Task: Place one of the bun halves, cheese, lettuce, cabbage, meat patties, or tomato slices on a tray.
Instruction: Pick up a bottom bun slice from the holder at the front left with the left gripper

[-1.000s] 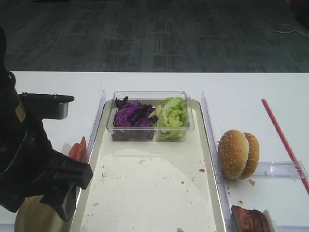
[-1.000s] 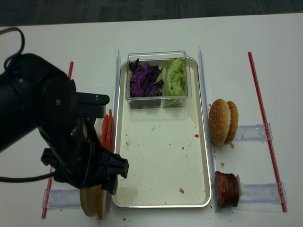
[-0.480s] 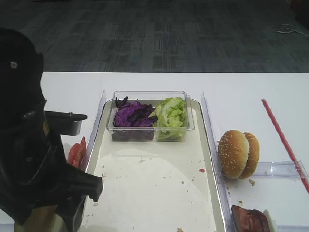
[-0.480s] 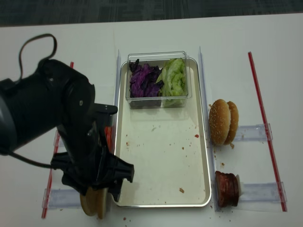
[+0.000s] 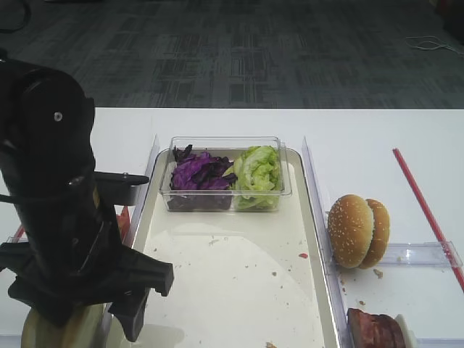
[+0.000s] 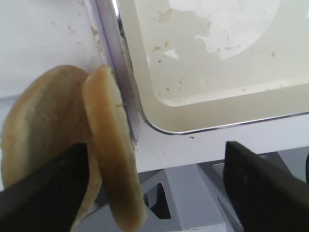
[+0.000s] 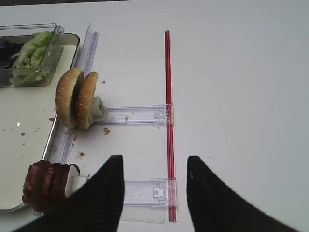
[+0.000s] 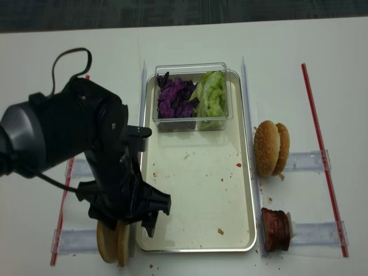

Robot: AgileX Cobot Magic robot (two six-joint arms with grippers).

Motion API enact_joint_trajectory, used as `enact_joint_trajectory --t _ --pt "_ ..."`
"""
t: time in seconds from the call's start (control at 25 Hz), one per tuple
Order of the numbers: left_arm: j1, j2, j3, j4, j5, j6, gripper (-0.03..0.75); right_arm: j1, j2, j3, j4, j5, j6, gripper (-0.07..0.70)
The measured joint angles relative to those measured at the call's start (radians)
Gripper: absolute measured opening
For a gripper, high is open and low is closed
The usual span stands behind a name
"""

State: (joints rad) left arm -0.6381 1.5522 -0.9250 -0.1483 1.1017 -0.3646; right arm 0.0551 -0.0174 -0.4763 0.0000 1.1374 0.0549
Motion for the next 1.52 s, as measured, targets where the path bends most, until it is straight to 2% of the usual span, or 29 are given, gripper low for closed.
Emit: enact_joint_trajectory --t 0.12,0.4,0.64,1.24,1.52 --pt "0.0 0.0 0.0 0.0 -0.017 0.001 0.537 0.0 0.0 0.0 0.0 0.0 0.0 0.324" --pt "0.0 0.0 0.0 0.0 -0.019 0.002 0.498 0.0 0.0 0.0 0.0 0.0 0.0 0.324" --pt "0.0 0.0 0.0 0.002 0.007 0.002 0.493 0.0 0.0 0.0 0.0 0.0 0.0 0.324" --pt "0.0 0.025 -0.002 0.024 0.017 0.002 0.481 0.0 0.0 0.0 0.0 0.0 0.0 0.324" --pt "0.0 0.048 -0.002 0.024 0.017 0.002 0.435 0.0 0.0 0.0 0.0 0.0 0.0 0.324"
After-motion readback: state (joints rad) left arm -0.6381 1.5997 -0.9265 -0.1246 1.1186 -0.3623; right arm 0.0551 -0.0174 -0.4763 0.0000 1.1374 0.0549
